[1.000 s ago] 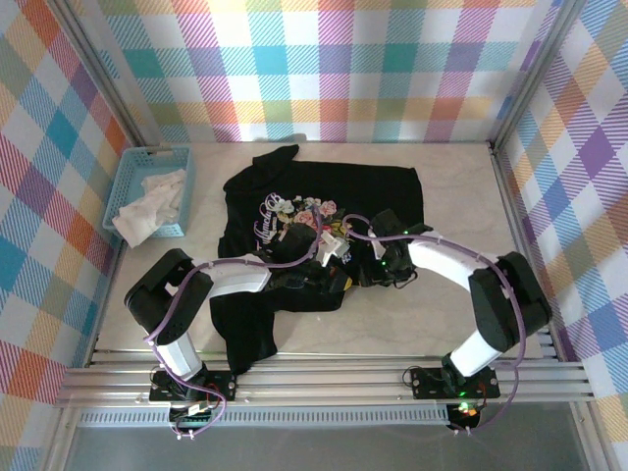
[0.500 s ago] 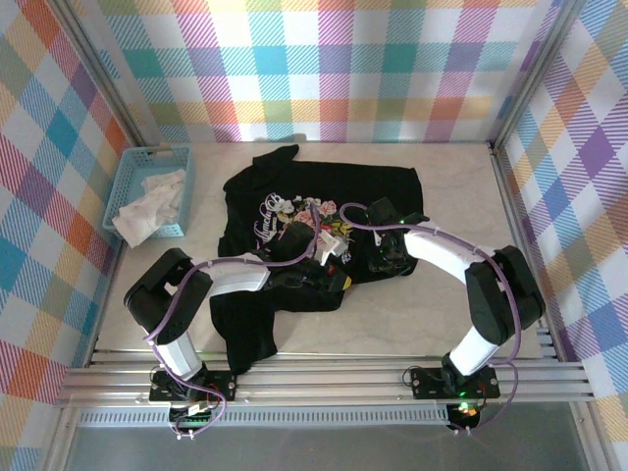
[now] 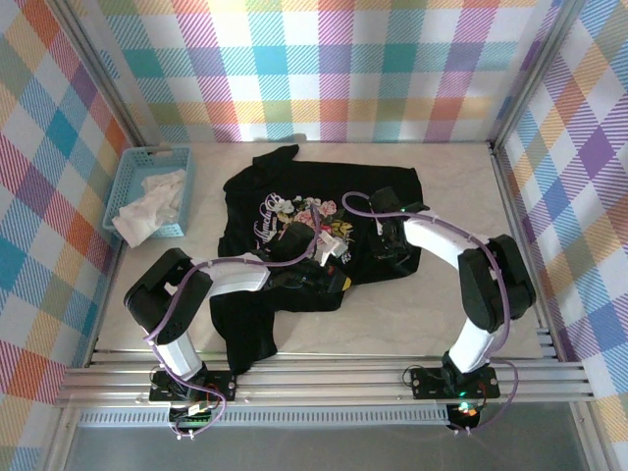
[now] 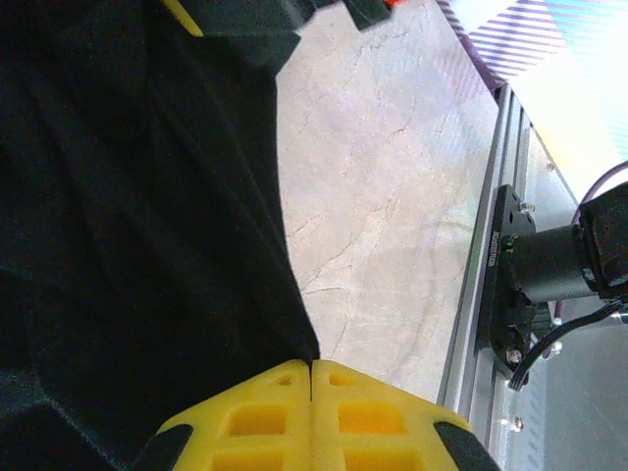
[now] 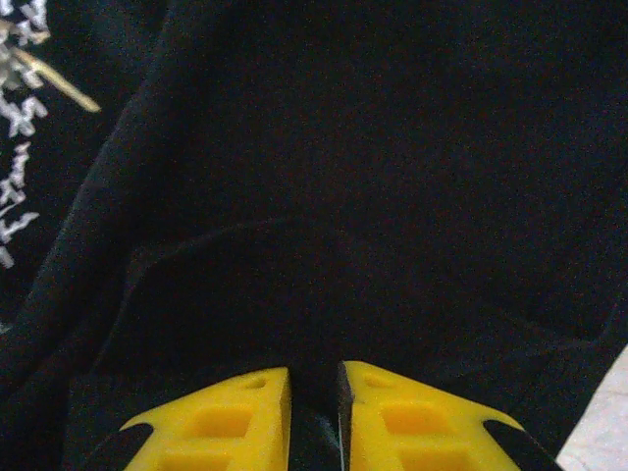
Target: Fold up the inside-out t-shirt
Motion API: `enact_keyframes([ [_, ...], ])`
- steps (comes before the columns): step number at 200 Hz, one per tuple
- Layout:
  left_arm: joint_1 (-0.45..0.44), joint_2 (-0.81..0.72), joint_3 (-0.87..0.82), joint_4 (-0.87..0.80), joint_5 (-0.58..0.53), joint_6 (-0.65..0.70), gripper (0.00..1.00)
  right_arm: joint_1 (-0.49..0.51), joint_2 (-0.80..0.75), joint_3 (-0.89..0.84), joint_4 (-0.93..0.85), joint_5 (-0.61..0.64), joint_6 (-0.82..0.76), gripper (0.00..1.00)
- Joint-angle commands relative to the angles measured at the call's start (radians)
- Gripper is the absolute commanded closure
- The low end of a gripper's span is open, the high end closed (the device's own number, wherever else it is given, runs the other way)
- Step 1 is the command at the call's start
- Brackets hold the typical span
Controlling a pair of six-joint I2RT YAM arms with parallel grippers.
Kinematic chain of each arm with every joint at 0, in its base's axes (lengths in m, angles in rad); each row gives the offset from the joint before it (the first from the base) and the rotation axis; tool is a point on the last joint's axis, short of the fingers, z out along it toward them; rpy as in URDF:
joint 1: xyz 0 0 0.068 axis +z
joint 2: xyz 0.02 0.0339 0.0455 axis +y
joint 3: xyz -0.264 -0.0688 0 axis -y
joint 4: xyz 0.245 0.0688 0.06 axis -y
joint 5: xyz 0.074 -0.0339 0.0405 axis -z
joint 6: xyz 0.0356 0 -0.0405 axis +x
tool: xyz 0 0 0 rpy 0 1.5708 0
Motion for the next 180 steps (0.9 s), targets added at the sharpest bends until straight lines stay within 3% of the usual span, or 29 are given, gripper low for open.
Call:
enact_keyframes([
  [1,0.007,0.003,0.001,-0.031,0.016,0.03,1.0,-0.033,-0.001,0.03,-0.012,-0.016,-0.024,0.82],
  [27,0.007,0.009,0.006,-0.033,0.017,0.034,1.0,-0.055,-0.049,0.001,-0.004,-0.1,-0.063,0.8],
  [101,0.007,0.015,0.009,-0.036,0.02,0.039,1.0,-0.088,-0.075,-0.043,-0.002,-0.373,-0.098,0.57],
  [136,0.008,0.015,0.009,-0.037,0.022,0.04,1.0,-0.088,-0.011,-0.006,-0.021,-0.379,-0.13,0.51],
  [180,0.008,0.013,0.011,-0.041,0.018,0.043,1.0,-0.088,0.051,0.03,-0.038,-0.364,-0.14,0.56],
])
